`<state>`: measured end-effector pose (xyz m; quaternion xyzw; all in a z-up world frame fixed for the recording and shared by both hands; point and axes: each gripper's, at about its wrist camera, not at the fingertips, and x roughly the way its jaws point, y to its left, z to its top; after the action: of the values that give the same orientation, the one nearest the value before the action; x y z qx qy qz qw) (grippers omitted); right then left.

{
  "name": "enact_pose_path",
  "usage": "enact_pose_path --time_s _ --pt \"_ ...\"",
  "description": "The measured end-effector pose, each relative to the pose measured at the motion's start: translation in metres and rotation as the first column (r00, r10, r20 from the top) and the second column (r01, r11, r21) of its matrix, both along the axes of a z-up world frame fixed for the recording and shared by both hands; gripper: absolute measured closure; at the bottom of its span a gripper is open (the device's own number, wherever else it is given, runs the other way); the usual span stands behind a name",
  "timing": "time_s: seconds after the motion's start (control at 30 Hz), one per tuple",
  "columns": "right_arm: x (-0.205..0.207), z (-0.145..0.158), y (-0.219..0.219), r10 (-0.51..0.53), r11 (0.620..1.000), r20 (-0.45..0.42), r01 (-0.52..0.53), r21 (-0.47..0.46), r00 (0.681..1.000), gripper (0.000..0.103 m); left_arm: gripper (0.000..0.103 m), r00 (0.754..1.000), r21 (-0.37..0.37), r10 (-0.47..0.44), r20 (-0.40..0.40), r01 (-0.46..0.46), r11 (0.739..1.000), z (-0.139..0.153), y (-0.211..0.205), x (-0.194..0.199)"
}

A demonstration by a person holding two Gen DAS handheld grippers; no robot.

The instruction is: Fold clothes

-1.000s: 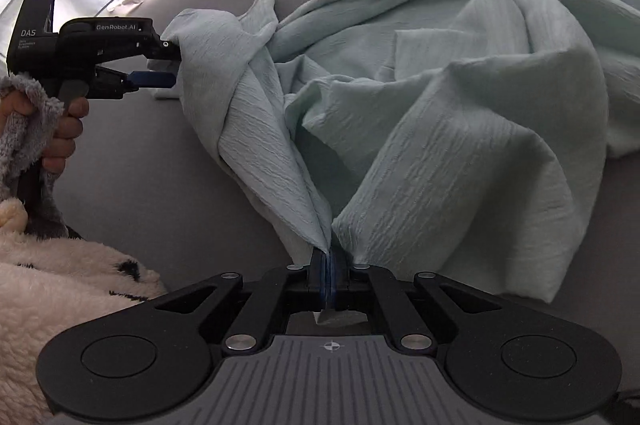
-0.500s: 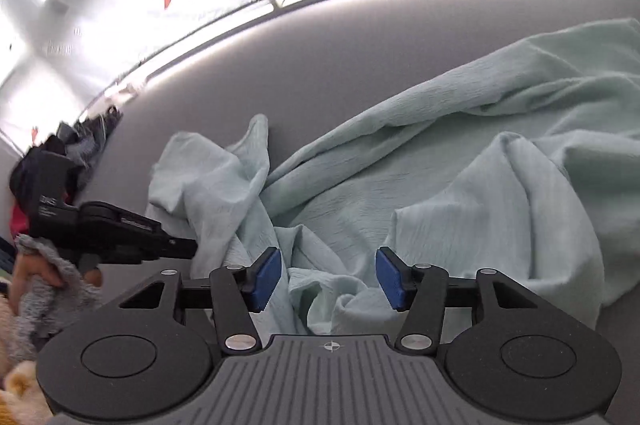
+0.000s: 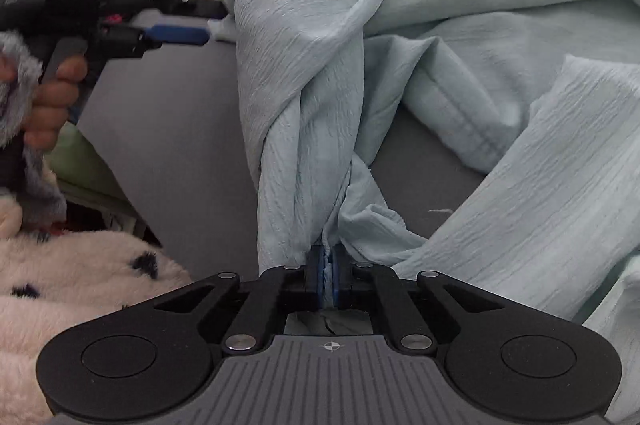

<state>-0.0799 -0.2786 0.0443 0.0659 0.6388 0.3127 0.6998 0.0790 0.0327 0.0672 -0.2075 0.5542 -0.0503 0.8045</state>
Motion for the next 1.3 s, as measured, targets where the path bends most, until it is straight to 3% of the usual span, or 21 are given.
enact_pose_path --time_s 0.1,0.17,0.2,0.23,0.3,0.33,0.53,0.67,0.7,0.77,0.83,0.93,1.03,1.07,1.1,1.17,1.2,1.3 --pt "0.004 0.011 -0.013 -0.077 0.997 0.017 0.077 0.017 0.997 0.089 0.027 0.999 0.012 -0.05 -0.011 0.051 0.999 -0.005 -0.015 0.007" --pt "0.007 0.019 -0.026 -0.166 0.985 0.028 0.164 0.047 0.986 0.081 0.028 0.997 0.026 -0.074 -0.03 0.075 0.997 -0.01 -0.023 0.009" --pt "0.009 0.022 -0.031 -0.202 0.978 0.028 0.2 0.062 0.979 0.077 0.033 0.996 0.041 -0.079 -0.044 0.081 0.996 -0.013 -0.027 0.01" --pt "0.01 0.025 -0.037 -0.237 0.969 0.03 0.234 0.074 0.971 0.077 0.058 0.995 0.065 -0.071 -0.069 0.076 0.995 -0.018 -0.032 0.013" --pt "0.011 0.03 -0.047 -0.305 0.949 0.039 0.301 0.095 0.952 0.077 0.087 0.992 0.047 -0.052 -0.113 0.057 0.997 -0.025 -0.029 0.008" --pt "0.012 0.031 -0.05 -0.335 0.939 0.042 0.329 0.101 0.941 0.076 0.09 0.992 0.042 -0.038 -0.121 0.043 0.998 -0.026 -0.026 0.005" --pt "0.022 0.042 -0.061 -0.476 0.877 0.11 0.461 0.135 0.873 0.076 0.094 0.98 0.076 0.084 -0.18 -0.071 0.995 -0.027 0.017 -0.03" --pt "0.042 0.035 -0.043 -0.449 0.883 0.095 0.425 0.197 0.889 0.074 0.094 0.958 0.145 0.18 -0.226 -0.149 0.978 -0.032 0.052 -0.059" --pt "0.047 0.033 -0.038 -0.441 0.885 0.083 0.417 0.208 0.894 0.063 0.096 0.951 0.15 0.201 -0.237 -0.169 0.974 -0.034 0.059 -0.065" --pt "0.058 0.029 -0.02 -0.419 0.892 0.075 0.394 0.224 0.905 0.049 0.096 0.933 0.091 0.26 -0.248 -0.245 0.965 -0.036 0.081 -0.083" --pt "0.068 0.027 -0.003 -0.402 0.896 0.085 0.373 0.24 0.912 0.049 0.096 0.923 0.088 0.289 -0.253 -0.275 0.957 -0.035 0.091 -0.092" --pt "0.08 0.025 0.016 -0.436 0.89 0.12 0.407 0.207 0.892 0.049 0.096 0.929 0.081 0.299 -0.22 -0.288 0.954 -0.027 0.103 -0.108" --pt "0.089 0.023 0.035 -0.472 0.881 0.213 0.46 0.109 0.855 0.051 0.095 0.935 0.065 0.294 -0.2 -0.287 0.956 -0.021 0.113 -0.119" --pt "0.093 0.021 0.041 -0.468 0.884 0.229 0.458 0.095 0.854 0.057 0.095 0.937 0.064 0.292 -0.194 -0.285 0.956 -0.019 0.117 -0.123" --pt "0.096 0.02 0.045 -0.465 0.885 0.236 0.457 0.091 0.853 0.076 0.095 0.941 0.067 0.284 -0.185 -0.276 0.959 -0.018 0.121 -0.127" --pt "0.1 0.02 0.052 -0.475 0.879 0.251 0.468 0.091 0.844 0.095 0.095 0.947 0.057 0.272 -0.172 -0.266 0.962 -0.016 0.131 -0.134" --pt "0.1 0.022 0.055 -0.474 0.88 0.263 0.465 0.099 0.84 0.097 0.094 0.948 0.047 0.274 -0.163 -0.27 0.962 -0.013 0.137 -0.137" --pt "0.093 0.037 0.075 -0.444 0.896 0.304 0.417 0.152 0.843 0.099 0.072 0.951 0.021 0.28 -0.133 -0.28 0.96 -0.002 0.157 -0.139"
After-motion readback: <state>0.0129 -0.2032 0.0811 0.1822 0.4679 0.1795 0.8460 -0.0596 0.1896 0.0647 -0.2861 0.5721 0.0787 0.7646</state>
